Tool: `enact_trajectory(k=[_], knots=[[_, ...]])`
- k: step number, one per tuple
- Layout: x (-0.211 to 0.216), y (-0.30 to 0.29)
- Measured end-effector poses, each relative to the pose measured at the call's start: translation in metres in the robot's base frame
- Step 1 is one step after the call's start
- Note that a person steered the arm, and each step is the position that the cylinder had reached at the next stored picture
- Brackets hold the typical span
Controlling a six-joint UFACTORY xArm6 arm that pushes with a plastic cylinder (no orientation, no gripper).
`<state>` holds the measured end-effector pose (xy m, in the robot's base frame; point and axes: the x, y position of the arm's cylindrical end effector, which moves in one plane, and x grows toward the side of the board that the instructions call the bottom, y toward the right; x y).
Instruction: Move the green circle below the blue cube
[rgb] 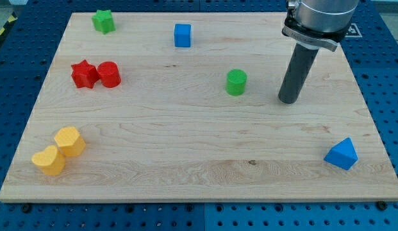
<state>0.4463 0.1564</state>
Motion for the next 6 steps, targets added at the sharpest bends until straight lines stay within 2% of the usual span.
enact_trajectory(k=[2,4,6], knots=[[-0.027,-0.049],[-0.027,-0.051],[-0.033,-0.111]])
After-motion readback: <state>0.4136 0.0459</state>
